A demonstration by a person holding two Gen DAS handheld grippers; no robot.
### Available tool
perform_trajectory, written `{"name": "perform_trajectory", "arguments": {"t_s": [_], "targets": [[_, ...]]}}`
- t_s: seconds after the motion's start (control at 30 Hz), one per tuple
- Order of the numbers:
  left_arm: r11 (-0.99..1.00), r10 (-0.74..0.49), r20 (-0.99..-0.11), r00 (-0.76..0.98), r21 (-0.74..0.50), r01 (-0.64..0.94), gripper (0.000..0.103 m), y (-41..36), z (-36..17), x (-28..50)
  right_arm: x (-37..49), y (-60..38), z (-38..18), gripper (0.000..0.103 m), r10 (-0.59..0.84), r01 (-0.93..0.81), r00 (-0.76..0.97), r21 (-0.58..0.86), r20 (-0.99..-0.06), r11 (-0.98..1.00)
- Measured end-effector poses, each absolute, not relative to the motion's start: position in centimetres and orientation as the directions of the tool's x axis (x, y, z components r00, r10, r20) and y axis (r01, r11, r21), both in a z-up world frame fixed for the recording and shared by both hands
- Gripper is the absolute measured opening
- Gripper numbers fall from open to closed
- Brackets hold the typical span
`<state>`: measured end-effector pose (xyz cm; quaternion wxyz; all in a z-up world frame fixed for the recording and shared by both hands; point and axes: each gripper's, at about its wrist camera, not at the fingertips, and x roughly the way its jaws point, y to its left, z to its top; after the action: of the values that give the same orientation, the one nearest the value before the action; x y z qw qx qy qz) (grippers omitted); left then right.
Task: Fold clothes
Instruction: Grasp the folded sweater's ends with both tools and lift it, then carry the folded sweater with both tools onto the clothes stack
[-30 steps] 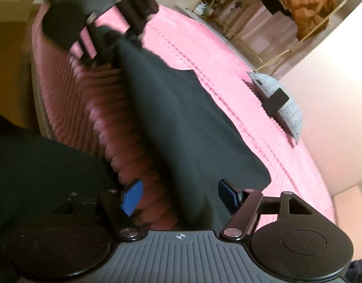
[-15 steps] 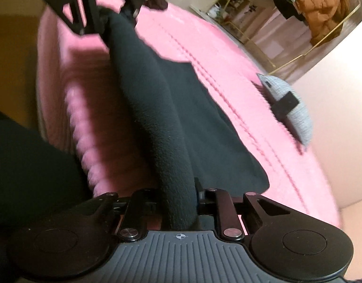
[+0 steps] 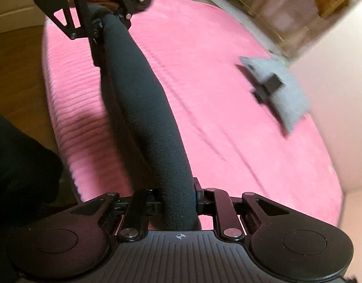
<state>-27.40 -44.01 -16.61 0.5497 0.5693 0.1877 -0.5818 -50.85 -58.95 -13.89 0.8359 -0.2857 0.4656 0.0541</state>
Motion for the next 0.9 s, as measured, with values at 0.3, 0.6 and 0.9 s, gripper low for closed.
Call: {"name": "perform_trajectory", "arguments": {"t_s": [0.3,0.6,0.9], "targets": [[-0.485,-0.624,-0.777,0.079,0.465,0.741,0.017,-56.5,-4.4,-28.9,-57.0,-67.5,-0.4,0.015,-0.419,-0.048,0.487,-0.502,-0.767,0.864],[-0.514,-0.806,-0.587,-0.078,0.629,0.583,0.017,-78.7,4.6,-38.1,-68.5,-87.8,8.4,0.016,-0.694,0.239,0.447,-0.672,-0.564,0.701],[-0.368,-0.893,-0.449,-0.026,0.696,0.617,0.017,-107.1,11.7,-48.1,-76.6,-114.3,14.9,0.016,-0.793,0.268,0.511,-0.816,-0.331,0.513]]}}
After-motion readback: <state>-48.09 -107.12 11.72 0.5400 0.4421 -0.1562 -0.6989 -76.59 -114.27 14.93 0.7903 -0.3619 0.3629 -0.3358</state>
